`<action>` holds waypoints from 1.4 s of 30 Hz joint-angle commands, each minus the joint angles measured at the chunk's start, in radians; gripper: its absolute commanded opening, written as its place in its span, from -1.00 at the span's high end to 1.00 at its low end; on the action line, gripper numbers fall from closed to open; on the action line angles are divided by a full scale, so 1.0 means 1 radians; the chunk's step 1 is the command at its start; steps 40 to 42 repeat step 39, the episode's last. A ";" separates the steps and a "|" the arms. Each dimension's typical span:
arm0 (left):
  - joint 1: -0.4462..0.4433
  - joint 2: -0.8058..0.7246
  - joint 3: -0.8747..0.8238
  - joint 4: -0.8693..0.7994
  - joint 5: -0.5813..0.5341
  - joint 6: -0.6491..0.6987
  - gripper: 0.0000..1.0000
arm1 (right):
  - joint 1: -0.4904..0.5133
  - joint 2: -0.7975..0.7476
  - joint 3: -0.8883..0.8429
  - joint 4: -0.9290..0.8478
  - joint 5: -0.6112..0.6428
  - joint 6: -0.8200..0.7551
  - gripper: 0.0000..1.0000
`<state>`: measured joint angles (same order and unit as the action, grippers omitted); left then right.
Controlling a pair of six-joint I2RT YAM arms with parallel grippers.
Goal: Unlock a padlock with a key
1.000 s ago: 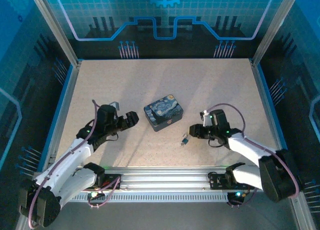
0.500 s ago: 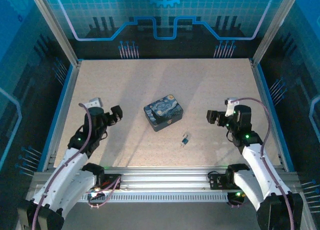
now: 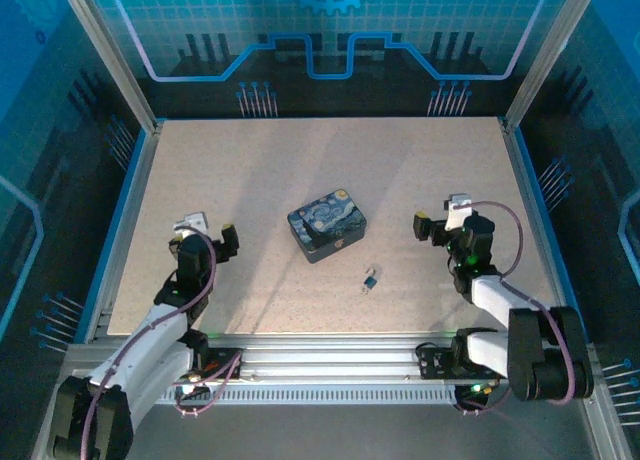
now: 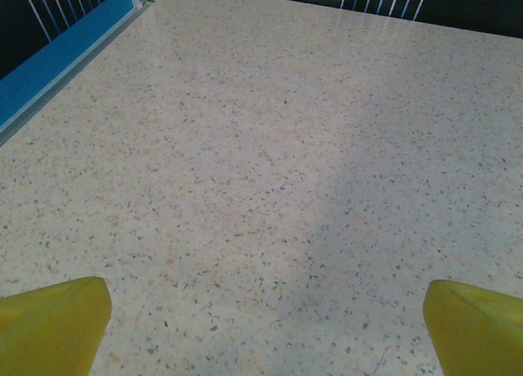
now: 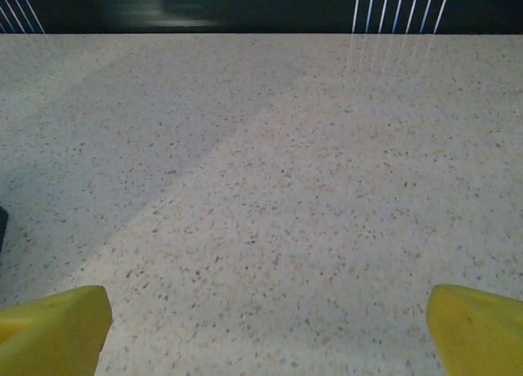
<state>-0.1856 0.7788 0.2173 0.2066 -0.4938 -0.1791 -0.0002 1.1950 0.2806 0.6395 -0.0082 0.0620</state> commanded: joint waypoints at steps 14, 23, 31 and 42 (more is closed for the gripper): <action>0.062 0.562 -0.006 0.840 0.143 0.228 -0.98 | 0.038 0.309 0.154 0.111 0.009 -0.067 -0.99; 0.100 0.789 0.073 0.915 0.234 0.220 -0.98 | 0.051 0.309 0.156 0.108 0.036 -0.074 -0.99; 0.173 0.772 0.149 0.741 0.310 0.150 -0.98 | 0.053 0.308 0.155 0.108 0.039 -0.074 -0.99; 0.173 0.772 0.150 0.742 0.309 0.151 -0.98 | 0.053 0.310 0.156 0.108 0.039 -0.075 -0.99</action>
